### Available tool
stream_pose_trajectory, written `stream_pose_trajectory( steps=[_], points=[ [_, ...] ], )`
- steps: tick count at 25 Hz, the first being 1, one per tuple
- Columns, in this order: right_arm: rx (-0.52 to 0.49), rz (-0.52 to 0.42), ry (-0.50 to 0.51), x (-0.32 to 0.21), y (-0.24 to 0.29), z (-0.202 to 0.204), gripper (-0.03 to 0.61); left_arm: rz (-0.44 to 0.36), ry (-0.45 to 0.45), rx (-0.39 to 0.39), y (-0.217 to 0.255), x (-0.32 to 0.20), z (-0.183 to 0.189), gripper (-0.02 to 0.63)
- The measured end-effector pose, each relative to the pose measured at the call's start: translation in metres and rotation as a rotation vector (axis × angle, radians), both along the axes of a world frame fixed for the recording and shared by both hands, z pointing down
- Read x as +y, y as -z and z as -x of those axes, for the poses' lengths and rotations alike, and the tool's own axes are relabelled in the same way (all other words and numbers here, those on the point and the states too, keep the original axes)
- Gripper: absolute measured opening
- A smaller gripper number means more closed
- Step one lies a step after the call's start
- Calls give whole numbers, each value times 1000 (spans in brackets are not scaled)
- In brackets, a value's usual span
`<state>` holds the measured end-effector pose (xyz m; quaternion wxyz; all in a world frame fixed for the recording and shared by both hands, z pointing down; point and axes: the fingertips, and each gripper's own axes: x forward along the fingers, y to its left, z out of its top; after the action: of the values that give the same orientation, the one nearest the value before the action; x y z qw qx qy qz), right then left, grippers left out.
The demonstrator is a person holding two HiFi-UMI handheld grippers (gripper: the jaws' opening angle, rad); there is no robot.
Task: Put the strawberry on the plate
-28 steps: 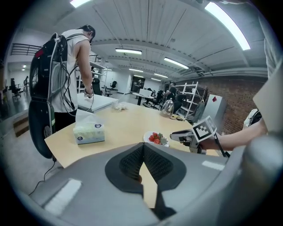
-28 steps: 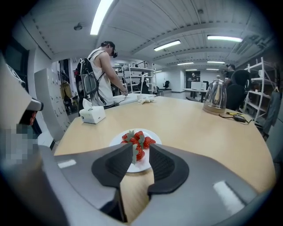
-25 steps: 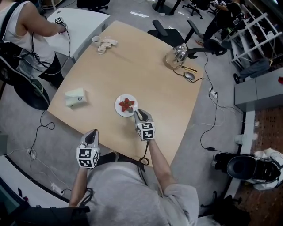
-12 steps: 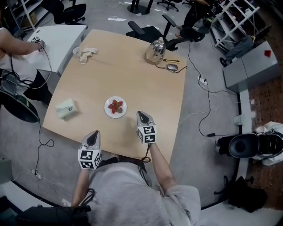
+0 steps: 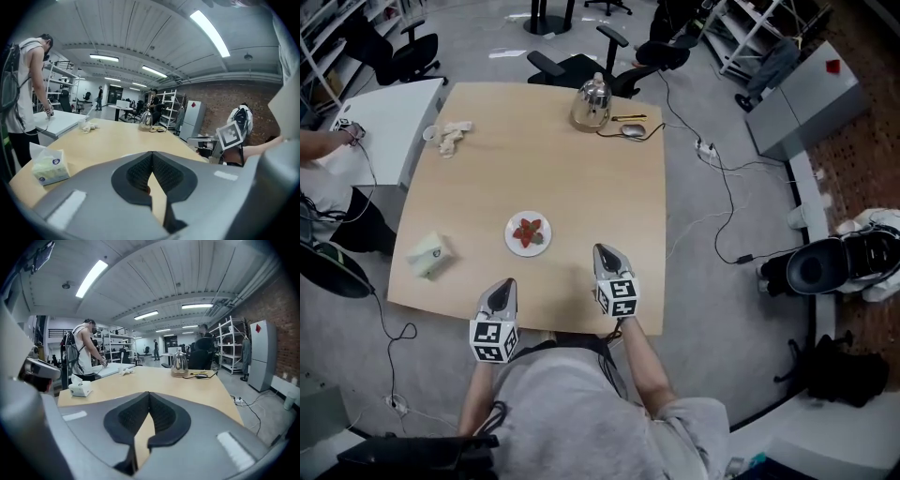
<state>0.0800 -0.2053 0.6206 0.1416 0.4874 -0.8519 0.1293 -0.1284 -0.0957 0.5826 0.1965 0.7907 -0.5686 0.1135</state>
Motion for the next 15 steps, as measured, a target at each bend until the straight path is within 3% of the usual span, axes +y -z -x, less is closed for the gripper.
stream_pose_trajectory(
  steps=[15],
  points=[
    [-44, -29, -166, 65, 10, -55, 6, -27, -164, 2, 0, -8, -43, 18]
  ],
)
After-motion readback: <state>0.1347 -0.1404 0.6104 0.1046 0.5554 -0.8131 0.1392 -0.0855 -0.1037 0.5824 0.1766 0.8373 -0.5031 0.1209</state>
